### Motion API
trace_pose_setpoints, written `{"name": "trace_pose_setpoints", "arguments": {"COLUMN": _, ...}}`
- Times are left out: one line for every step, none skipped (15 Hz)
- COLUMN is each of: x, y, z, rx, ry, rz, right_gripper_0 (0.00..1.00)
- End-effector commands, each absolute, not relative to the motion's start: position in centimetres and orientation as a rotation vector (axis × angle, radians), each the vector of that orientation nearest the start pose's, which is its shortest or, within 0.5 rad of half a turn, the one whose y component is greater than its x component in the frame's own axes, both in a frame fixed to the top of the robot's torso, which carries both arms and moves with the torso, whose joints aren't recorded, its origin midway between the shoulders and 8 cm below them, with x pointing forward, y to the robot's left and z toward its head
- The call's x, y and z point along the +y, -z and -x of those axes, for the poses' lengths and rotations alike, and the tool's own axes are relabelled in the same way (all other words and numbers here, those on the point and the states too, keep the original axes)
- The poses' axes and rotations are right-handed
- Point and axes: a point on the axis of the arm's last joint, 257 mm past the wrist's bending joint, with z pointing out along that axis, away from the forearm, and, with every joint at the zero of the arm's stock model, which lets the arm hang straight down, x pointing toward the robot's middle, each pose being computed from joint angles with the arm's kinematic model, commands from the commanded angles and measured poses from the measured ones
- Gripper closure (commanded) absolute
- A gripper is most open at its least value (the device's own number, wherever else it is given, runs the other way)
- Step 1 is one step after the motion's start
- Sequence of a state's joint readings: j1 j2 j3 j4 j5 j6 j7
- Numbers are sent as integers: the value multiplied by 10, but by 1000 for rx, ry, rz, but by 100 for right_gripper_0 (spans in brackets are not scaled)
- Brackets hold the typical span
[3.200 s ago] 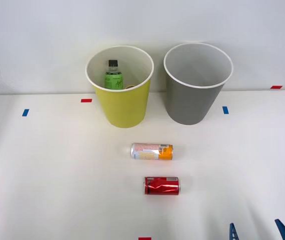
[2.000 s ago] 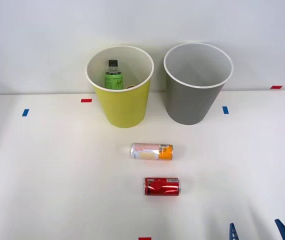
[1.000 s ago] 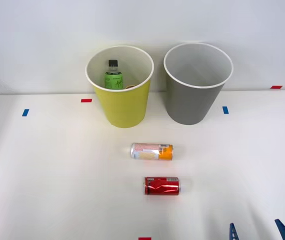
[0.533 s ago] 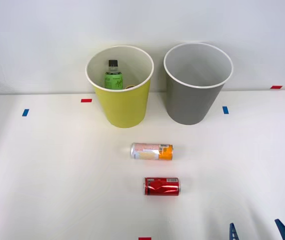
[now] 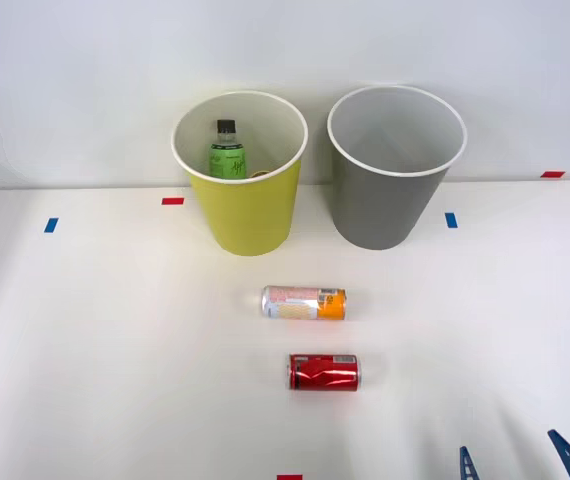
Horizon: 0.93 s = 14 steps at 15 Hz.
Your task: Put cans in the gray bin, plastic bottles in the light green bin
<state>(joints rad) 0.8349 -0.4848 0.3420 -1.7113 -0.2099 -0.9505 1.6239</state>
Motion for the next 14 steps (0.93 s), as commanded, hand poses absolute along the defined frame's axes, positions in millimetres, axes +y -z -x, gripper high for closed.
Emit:
{"name": "trace_pose_setpoints", "arguments": {"x": -242, "y": 247, "z": -239, "rx": 1426, "ry": -139, "rz": 312, "right_gripper_0": 0}}
{"name": "trace_pose_setpoints", "arguments": {"x": -236, "y": 243, "z": -246, "rx": 1465, "ry": -158, "rz": 367, "right_gripper_0": 0}}
{"name": "trace_pose_setpoints", "arguments": {"x": -234, "y": 240, "z": -252, "rx": 1499, "ry": -167, "rz": 403, "right_gripper_0": 0}}
{"name": "trace_pose_setpoints", "arguments": {"x": -228, "y": 241, "z": -257, "rx": 1538, "ry": -178, "rz": 453, "right_gripper_0": 0}}
{"name": "trace_pose_setpoints", "arguments": {"x": -222, "y": 240, "z": -262, "rx": 1577, "ry": -176, "rz": 526, "right_gripper_0": 0}}
{"name": "trace_pose_setpoints", "arguments": {"x": -217, "y": 241, "z": -265, "rx": 1604, "ry": -170, "rz": 585, "right_gripper_0": 0}}
{"name": "trace_pose_setpoints", "arguments": {"x": -211, "y": 241, "z": -269, "rx": 1634, "ry": -166, "rz": 643, "right_gripper_0": 0}}
{"name": "trace_pose_setpoints", "arguments": {"x": -202, "y": 241, "z": -272, "rx": 1664, "ry": -158, "rz": 718, "right_gripper_0": 0}}
{"name": "trace_pose_setpoints", "arguments": {"x": -196, "y": 240, "z": -275, "rx": 1678, "ry": -147, "rz": 786, "right_gripper_0": 0}}
{"name": "trace_pose_setpoints", "arguments": {"x": -189, "y": 239, "z": -278, "rx": 1694, "ry": -135, "rz": 846, "right_gripper_0": 0}}
{"name": "trace_pose_setpoints", "arguments": {"x": -183, "y": 241, "z": -284, "rx": 1727, "ry": -107, "rz": 918, "right_gripper_0": 0}}
{"name": "trace_pose_setpoints", "arguments": {"x": -177, "y": 241, "z": -287, "rx": 1751, "ry": -85, "rz": 968, "right_gripper_0": 0}}
{"name": "trace_pose_setpoints", "arguments": {"x": -172, "y": 242, "z": -290, "rx": 1777, "ry": -61, "rz": 1012, "right_gripper_0": 0}}
{"name": "trace_pose_setpoints", "arguments": {"x": -168, "y": 242, "z": -296, "rx": 1794, "ry": -26, "rz": 1068, "right_gripper_0": 0}}
